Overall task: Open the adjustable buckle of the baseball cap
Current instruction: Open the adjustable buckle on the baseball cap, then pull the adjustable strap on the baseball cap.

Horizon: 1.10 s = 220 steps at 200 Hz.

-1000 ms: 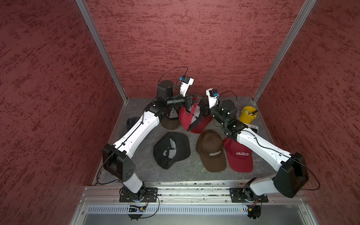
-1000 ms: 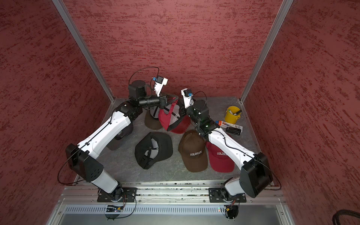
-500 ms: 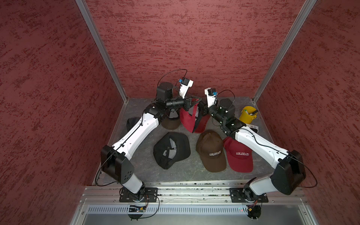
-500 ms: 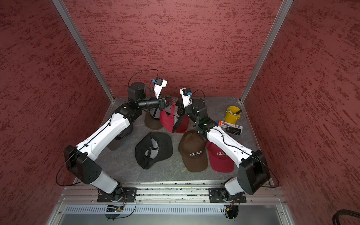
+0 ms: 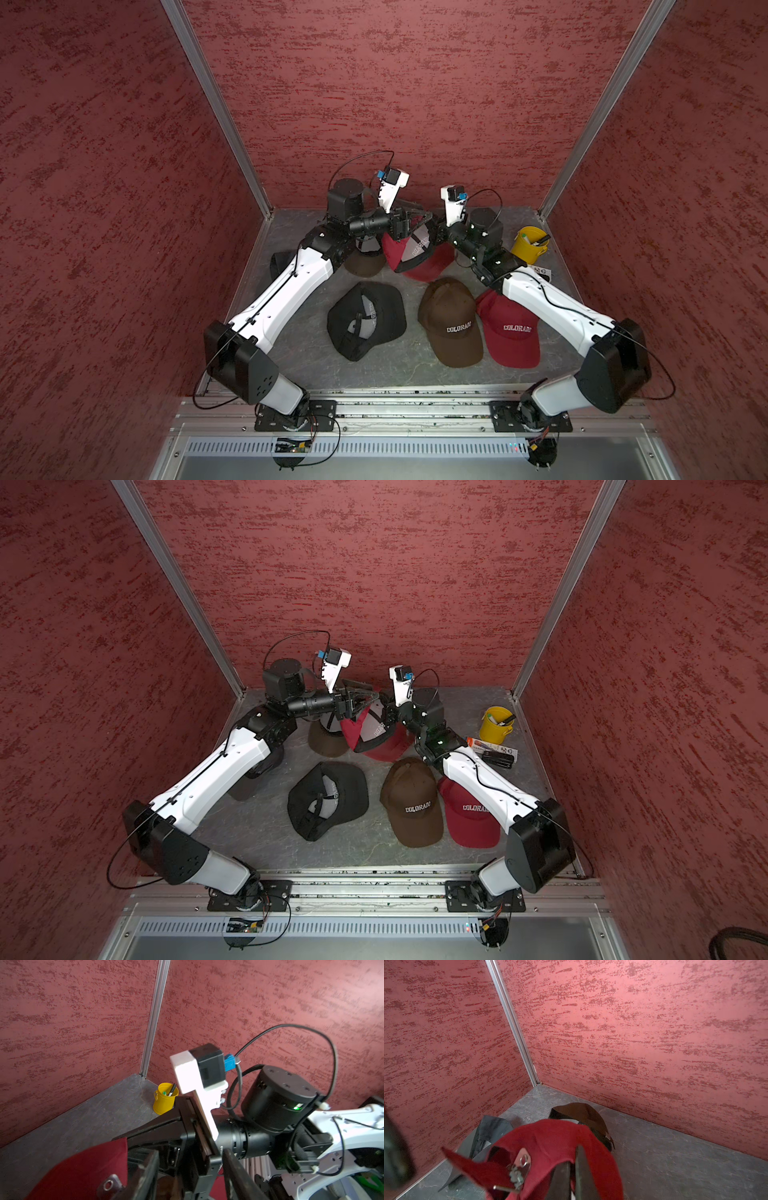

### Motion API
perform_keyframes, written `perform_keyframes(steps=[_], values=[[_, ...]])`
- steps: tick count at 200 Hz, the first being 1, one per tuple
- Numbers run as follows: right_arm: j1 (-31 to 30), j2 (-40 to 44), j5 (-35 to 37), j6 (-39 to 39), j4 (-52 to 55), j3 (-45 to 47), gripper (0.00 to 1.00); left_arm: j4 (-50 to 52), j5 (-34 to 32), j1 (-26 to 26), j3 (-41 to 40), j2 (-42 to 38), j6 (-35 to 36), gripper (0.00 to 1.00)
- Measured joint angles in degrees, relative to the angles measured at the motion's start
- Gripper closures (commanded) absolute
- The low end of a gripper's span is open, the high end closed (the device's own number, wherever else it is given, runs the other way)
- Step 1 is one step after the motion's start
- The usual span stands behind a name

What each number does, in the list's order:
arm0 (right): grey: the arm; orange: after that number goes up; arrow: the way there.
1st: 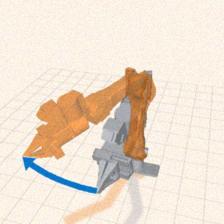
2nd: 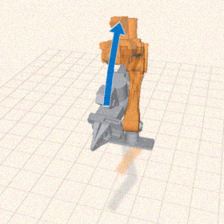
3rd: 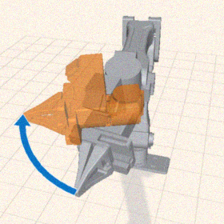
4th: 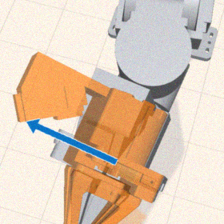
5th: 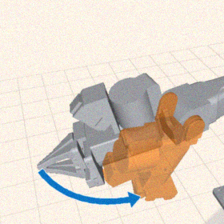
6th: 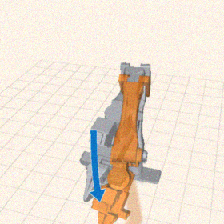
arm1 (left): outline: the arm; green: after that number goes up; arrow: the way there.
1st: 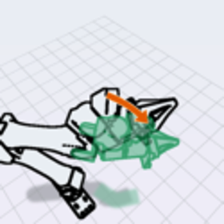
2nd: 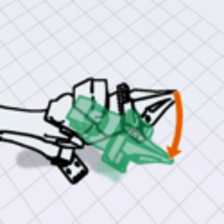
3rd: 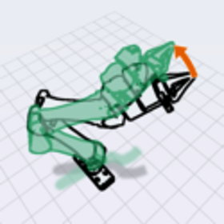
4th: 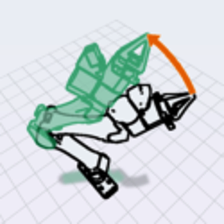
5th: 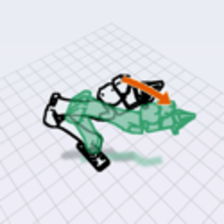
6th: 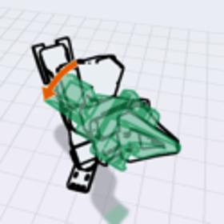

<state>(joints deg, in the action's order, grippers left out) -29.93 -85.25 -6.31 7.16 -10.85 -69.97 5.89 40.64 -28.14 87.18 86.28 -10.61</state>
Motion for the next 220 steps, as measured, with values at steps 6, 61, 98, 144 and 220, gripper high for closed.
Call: perform_keyframes(steps=[6, 61, 98, 144, 220], values=[[0.04, 0.00, 0.00, 0.13, 0.09, 0.00, 1.00, -0.17, -0.37, 0.00, -0.28, -0.50, -0.07, 0.42], [0.09, 0.00, 0.00, 1.25, 1.18, -0.20, 1.00, -2.67, -6.10, 0.24, -8.52, -7.65, 1.42, 0.43], [0.09, -0.11, -0.02, 1.66, 2.29, -1.62, 1.00, -3.41, -9.33, 0.55, -15.72, -12.22, 3.30, 0.45], [0.09, -0.11, -0.35, 1.99, 3.26, -2.34, 1.00, -3.15, -10.62, 0.48, -19.93, -13.09, 6.01, 0.44], [0.09, -0.09, -1.64, 2.12, 4.50, -2.40, 1.00, -3.48, -12.55, 0.26, -18.56, -6.51, 9.07, 0.38]])
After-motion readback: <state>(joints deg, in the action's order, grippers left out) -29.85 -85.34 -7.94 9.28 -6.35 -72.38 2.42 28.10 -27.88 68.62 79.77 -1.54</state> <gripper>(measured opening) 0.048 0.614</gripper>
